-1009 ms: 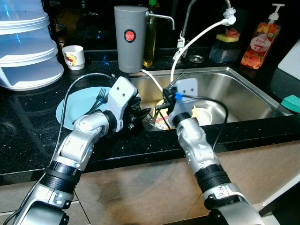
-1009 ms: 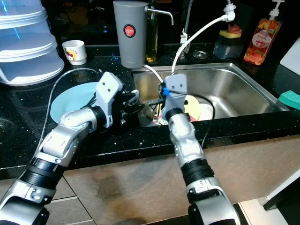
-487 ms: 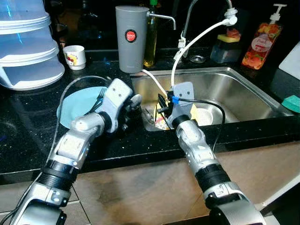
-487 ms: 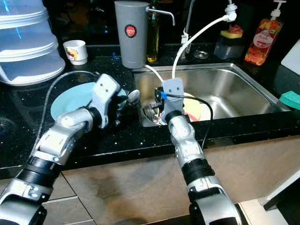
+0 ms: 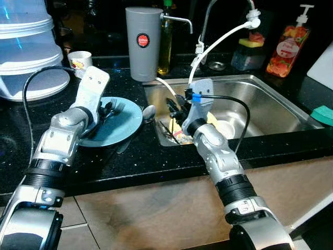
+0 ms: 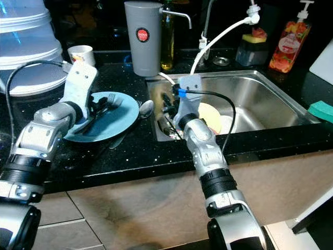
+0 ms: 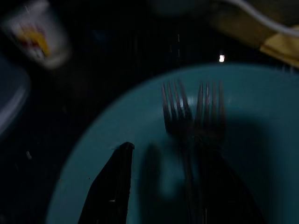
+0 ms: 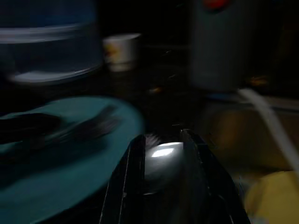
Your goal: Kitchen organization
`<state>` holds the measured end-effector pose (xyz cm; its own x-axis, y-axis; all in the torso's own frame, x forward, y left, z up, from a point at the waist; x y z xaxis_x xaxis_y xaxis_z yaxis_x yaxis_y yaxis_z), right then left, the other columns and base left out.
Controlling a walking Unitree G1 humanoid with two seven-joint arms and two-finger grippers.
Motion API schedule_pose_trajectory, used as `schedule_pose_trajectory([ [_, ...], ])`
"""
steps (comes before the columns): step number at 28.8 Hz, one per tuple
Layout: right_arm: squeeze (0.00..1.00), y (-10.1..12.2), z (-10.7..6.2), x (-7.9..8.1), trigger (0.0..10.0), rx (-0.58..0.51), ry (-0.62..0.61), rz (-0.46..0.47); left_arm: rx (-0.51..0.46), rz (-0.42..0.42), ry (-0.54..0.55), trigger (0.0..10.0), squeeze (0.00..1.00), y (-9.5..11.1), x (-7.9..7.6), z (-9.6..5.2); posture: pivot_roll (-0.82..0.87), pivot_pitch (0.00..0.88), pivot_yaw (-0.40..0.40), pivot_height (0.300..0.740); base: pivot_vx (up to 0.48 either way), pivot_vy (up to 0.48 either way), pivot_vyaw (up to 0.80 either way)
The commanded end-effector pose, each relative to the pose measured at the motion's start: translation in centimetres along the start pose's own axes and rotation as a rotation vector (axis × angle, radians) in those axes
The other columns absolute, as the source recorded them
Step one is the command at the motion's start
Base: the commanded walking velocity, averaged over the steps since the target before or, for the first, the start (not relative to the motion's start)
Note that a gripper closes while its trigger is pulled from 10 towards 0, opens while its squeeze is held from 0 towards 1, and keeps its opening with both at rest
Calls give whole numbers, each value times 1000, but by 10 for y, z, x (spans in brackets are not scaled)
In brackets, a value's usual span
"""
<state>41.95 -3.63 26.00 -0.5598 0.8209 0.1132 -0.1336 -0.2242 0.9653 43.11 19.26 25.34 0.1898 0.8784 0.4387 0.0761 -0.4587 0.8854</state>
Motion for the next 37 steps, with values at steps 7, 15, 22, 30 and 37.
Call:
schedule_pose_trajectory([
  [7, 0, -9, -3, 12, 10000, 74, 68, 18, 170, -116, -191, 10000, 0, -38, -27, -1, 89, 55, -10, 740, 0, 0, 0],
  [15, 0, -9, -5, 12, 10000, 99, 71, 32, 213, -109, -203, 0, 0, -47, -30, 0, 87, 59, -10, 740, 0, 0, 0],
  [22, 0, -13, -9, 13, 10000, 134, 75, 45, 262, -23, -148, 0, 0, -58, -17, -2, 87, 61, -10, 740, 0, 0, 0],
  [30, 0, -8, -8, 6, 10000, 121, 39, 84, 44, -71, -55, 0, 0, -17, 0, 1, 87, 69, -12, 740, 0, 0, 0],
  [37, 0, 7, -7, 0, 10000, 83, 18, 127, -438, -295, -317, 0, 0, 74, -26, -23, 87, 69, -12, 740, 0, 0, 0],
])
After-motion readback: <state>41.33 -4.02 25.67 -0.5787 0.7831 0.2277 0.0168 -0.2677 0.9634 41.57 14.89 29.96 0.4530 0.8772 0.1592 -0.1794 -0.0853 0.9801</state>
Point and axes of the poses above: a point about 5 cm out from each wrist's last joint towards the gripper, its own z axis pointing out of the wrist towards the gripper, its own y axis along the axis of the wrist's last joint, x = y × z, the point moved 5 cm from there along z, pointing out of the wrist towards the gripper, and after that the axes turned 7 degrees about z, right-handed, at the moved point
